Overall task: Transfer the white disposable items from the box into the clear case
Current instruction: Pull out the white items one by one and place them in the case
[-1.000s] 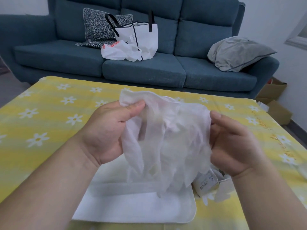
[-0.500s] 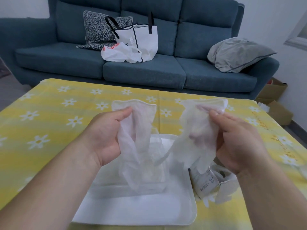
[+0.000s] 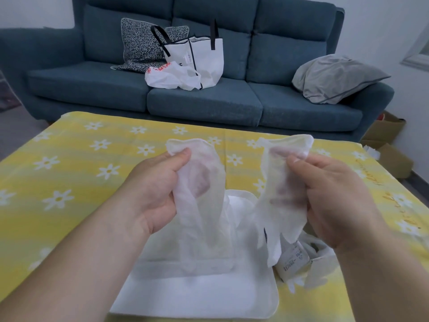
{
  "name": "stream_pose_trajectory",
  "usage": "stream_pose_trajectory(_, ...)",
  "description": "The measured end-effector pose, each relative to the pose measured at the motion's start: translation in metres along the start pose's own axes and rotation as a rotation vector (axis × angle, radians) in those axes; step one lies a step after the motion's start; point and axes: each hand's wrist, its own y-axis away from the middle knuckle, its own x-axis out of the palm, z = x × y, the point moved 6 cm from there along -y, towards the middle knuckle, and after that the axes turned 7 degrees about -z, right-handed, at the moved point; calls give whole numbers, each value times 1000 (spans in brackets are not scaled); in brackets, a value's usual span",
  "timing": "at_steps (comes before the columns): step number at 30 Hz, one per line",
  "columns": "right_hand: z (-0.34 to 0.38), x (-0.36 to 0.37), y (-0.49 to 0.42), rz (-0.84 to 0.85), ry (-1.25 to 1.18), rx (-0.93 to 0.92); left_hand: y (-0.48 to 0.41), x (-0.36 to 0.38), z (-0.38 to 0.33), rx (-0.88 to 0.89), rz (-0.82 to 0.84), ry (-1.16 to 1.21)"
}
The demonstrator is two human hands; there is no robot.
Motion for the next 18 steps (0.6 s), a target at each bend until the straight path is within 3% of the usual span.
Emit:
stream_pose_trajectory(3,0,24,10,45,170,-59,9,18,11,41,55,18)
stream_pose_trajectory(8,7,63,32,324,80,-40,21,37,30,31,167,-14)
stream_pose_trajectory(15,9,63,34,381,184,-56,27,43,27,116,365,-114)
stream_pose_trajectory(18,10,62,34,413,260,-62,20,36,28,224,281,-250)
